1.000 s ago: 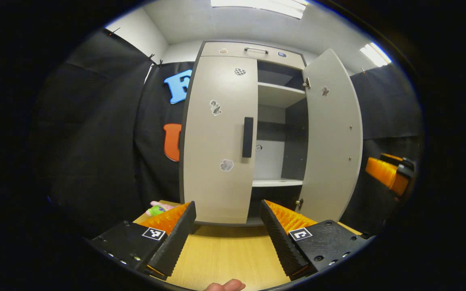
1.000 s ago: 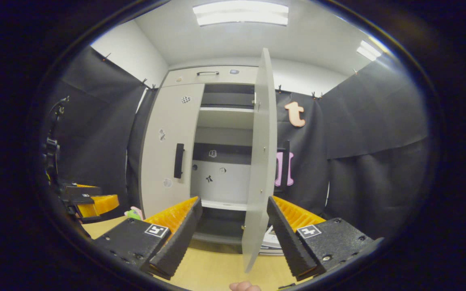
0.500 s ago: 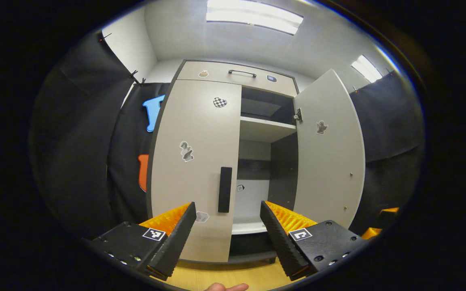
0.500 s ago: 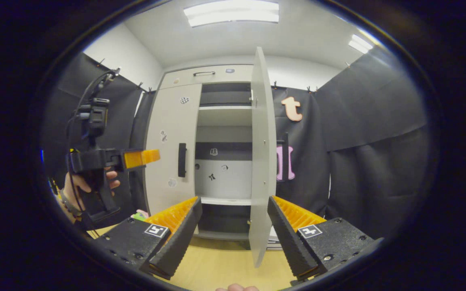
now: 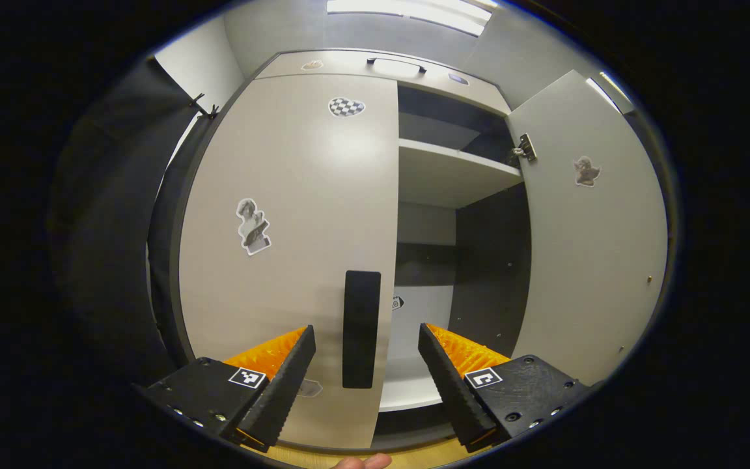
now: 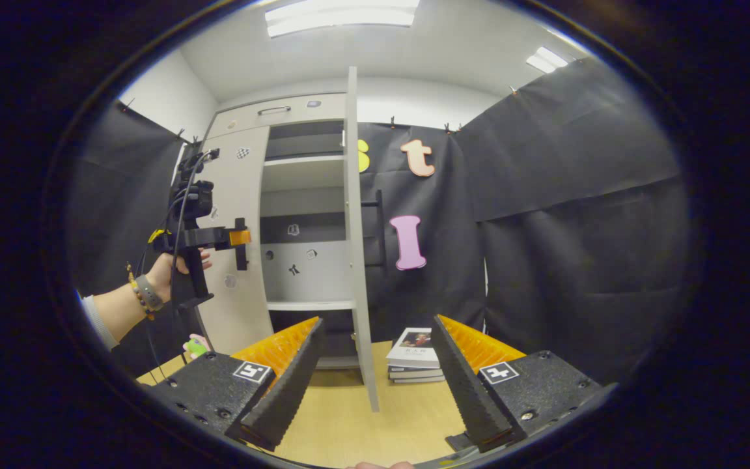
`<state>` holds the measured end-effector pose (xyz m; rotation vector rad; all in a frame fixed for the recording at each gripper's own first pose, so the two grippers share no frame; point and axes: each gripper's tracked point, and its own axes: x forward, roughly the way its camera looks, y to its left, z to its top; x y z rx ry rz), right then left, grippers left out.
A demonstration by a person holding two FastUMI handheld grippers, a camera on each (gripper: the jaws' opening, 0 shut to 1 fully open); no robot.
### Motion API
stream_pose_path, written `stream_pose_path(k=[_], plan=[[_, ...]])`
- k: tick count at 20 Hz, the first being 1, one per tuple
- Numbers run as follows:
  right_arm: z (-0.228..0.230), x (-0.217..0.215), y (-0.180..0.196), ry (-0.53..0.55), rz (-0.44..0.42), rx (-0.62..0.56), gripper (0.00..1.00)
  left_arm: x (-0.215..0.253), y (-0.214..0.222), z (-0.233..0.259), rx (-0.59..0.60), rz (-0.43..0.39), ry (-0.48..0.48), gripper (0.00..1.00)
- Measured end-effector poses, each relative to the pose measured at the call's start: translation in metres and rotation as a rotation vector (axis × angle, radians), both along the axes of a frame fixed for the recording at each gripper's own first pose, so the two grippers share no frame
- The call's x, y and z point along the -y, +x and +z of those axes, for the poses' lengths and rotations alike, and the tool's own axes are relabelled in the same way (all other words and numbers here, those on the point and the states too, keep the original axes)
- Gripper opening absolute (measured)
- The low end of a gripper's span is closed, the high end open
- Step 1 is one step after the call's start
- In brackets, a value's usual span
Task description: Open the right door of the double-door shoe cabinet with the right hand, and open the left door with the left hand.
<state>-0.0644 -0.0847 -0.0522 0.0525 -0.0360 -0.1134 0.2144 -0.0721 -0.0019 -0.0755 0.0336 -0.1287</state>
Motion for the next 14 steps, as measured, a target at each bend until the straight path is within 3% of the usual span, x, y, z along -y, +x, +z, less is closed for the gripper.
stream_pose_path(k=[6,14], plan=[[-0.006,0.026,0.0,0.019,-0.07,-0.008,0.99,-0.017,0.036,-0.026,-0.058,0.077,0.017,0.95],[-0.009,0.018,0.014,0.009,-0.039,-0.015,0.99,-0.019,0.037,-0.026,-0.061,0.085,0.019,0.93]])
